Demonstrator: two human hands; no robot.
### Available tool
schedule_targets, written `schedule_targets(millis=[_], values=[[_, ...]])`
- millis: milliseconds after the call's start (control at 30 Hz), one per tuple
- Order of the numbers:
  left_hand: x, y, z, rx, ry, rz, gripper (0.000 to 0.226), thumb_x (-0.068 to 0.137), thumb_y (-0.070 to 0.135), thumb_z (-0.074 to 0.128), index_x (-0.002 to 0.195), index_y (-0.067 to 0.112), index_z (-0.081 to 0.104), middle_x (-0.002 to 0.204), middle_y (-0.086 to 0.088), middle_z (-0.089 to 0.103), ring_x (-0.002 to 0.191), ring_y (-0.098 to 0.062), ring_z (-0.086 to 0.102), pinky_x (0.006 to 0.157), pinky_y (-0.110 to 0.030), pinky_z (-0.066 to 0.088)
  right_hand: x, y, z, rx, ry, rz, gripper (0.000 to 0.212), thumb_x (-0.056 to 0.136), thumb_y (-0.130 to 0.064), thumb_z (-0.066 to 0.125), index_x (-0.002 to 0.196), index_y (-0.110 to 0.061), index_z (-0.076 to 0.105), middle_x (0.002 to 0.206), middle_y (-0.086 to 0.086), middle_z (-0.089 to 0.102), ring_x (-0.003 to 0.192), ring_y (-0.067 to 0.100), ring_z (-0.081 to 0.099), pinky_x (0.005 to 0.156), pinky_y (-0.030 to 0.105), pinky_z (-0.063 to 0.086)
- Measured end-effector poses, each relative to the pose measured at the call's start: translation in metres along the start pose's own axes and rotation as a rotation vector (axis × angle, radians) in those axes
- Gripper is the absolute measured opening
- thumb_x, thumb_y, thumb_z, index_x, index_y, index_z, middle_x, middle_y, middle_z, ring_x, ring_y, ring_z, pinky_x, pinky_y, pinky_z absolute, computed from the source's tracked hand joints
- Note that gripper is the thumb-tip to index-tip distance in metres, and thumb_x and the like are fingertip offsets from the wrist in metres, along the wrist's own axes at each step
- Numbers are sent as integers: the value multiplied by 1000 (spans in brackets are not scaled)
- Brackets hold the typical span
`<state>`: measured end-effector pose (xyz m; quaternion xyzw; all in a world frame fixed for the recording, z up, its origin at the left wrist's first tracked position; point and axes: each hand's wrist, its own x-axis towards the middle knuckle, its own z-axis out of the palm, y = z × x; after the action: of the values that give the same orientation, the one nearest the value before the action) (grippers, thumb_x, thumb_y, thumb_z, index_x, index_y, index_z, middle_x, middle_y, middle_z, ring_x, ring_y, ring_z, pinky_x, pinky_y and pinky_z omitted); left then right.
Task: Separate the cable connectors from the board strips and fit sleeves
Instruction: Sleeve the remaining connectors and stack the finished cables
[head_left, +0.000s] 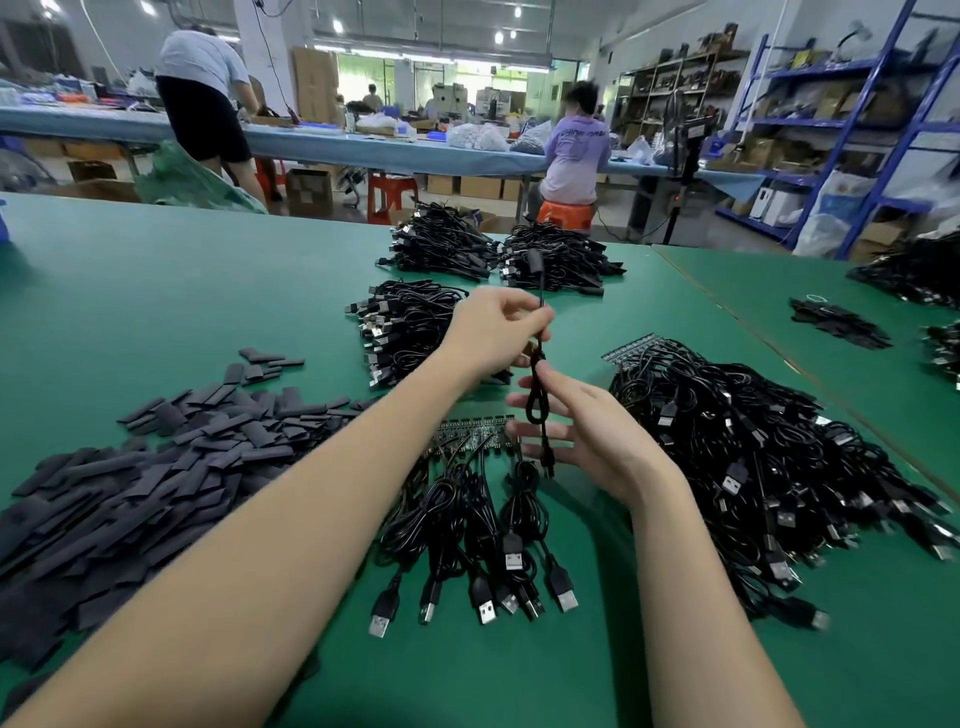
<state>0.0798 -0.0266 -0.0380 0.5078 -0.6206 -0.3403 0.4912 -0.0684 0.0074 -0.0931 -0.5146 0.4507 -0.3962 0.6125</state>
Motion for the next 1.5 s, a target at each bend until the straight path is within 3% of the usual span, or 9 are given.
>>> schedule_targets(millis=[167,467,600,700,967,1067,1167,1300,1500], values=[[48,1,15,70,72,-42,12,96,19,67,89,13,74,72,-1,71,49,-1,55,47,-21,54,7,11,7,78,212,-60,44,95,-34,72,130,-13,57,128,7,65,100,24,76,93,40,60],[86,-38,48,479,9,-302,42,97,19,59,135,6,45,137,-18,51,125,-30,52,97,-34,47,15,26,23,-369,335,-153,63,95,-41,68,150,-19,46,141,-6,54,119,2,57,107,32,41],[78,-37,51,508,-104,-248,15,100,24,55,107,12,59,107,-8,60,123,-31,55,109,-35,41,22,28,29,-587,266,-188,57,100,-40,59,150,-13,48,154,8,48,141,22,45,111,31,36],[60,-32,39,401,-179,-139,27,98,31,60,118,14,66,114,-1,65,111,-22,60,99,-31,47,29,29,30,-682,201,-192,55,105,-39,51,150,-7,46,160,11,39,149,24,34,107,23,29],[-31,-51,-37,324,-68,15,14,97,29,61,99,24,74,97,10,73,89,-5,65,79,-21,49,41,27,44,-941,15,-139,58,109,-52,26,163,-32,19,172,5,8,159,22,0,126,53,-3],[-44,-59,-51,461,-106,18,18,100,26,56,98,27,73,98,11,71,87,-4,64,78,-21,47,39,23,42,-733,49,-190,47,110,-45,31,155,-36,40,164,-3,35,152,14,28,125,40,15],[-45,-65,-51,537,-132,11,19,101,23,54,105,28,71,107,9,70,88,-11,66,82,-22,48,34,17,30,-487,186,-271,34,108,-26,45,139,-29,58,133,-11,61,111,-8,55,98,18,39],[-43,-72,-37,602,-259,-12,26,102,31,54,119,24,72,114,8,70,94,-6,59,84,-16,39,33,16,18,-678,375,-235,23,100,-19,53,111,-26,73,104,-11,68,97,6,60,84,19,39],[-40,-76,-38,499,-122,6,9,92,38,67,92,34,75,85,20,68,75,13,57,61,-2,37,29,18,19,-612,279,-116,12,90,-37,74,88,-26,80,84,-13,76,85,7,67,75,26,47]])
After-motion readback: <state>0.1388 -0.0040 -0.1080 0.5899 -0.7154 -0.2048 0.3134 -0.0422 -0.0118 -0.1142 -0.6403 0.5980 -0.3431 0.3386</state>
